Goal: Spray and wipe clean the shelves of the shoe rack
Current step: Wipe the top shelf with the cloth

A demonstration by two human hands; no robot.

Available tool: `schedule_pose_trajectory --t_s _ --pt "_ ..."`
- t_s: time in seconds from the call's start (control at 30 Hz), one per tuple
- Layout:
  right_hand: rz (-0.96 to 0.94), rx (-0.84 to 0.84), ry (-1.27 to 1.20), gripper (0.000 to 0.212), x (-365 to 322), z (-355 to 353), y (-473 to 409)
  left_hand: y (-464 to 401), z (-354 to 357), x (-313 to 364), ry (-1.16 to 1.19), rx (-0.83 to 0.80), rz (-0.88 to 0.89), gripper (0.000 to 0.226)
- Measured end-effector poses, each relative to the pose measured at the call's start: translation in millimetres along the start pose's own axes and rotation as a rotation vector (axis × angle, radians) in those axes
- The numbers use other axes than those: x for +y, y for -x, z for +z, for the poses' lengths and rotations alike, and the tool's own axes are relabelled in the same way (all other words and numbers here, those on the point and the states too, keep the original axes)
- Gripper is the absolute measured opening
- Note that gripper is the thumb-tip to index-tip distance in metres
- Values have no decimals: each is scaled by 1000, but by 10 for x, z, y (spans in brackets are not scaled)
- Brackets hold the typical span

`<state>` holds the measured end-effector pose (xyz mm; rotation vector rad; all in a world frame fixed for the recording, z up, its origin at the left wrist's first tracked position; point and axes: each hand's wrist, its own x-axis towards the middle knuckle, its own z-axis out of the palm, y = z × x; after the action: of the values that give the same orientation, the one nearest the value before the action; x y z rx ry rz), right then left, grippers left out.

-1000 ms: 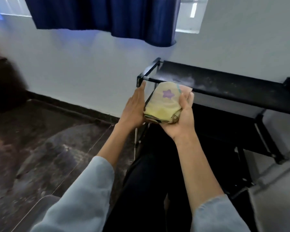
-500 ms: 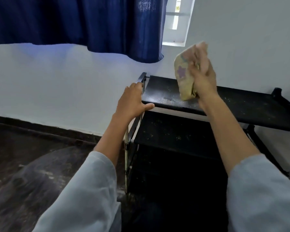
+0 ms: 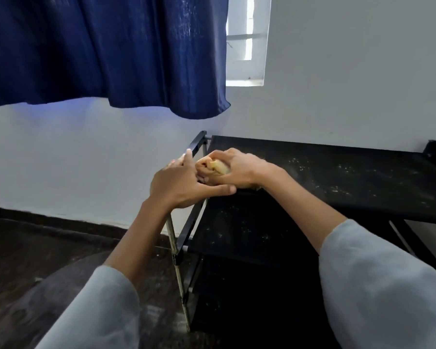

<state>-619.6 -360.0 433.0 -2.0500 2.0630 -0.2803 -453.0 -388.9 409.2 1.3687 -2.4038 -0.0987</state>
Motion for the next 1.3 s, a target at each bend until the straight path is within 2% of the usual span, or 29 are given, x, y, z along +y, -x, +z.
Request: schedule_pose_trajectory --t_s 0.13,0.3,0.37,0.43,0.57,0.67,0.8,0.9,1.0,1.13,1.3 --pt "-112 103 82 44 38 -66 33 3 -17 1 48 30 -29 150" --pt "-180 -77 66 29 211 -319 267 9 -58 10 108 -31 -34 155" --pt "-181 -81 16 26 280 -340 358 9 -37 9 93 -18 -31 154" --pt "-165 -6 -7 29 306 -286 370 2 -5 1 68 1 -12 153" --pt "-128 213 138 23 147 -106 112 -3 30 -31 60 31 26 154" --pt "-87 263 122 14 -71 -57 -162 -5 27 -36 67 25 28 155" --pt "-132 178 75 34 -180 -121 -138 -13 2 -33 74 4 12 157" --pt "-204 36 18 31 -130 -273 157 -18 -21 -20 104 -35 -1 160" --pt "-241 -19 -17 29 -90 -352 332 -8 -18 -12 103 -33 16 159" --pt "-215 98 24 22 -67 -203 284 20 4 -13 75 -2 26 158" --pt "-189 282 290 30 22 -5 -144 29 34 -15 62 20 23 154"
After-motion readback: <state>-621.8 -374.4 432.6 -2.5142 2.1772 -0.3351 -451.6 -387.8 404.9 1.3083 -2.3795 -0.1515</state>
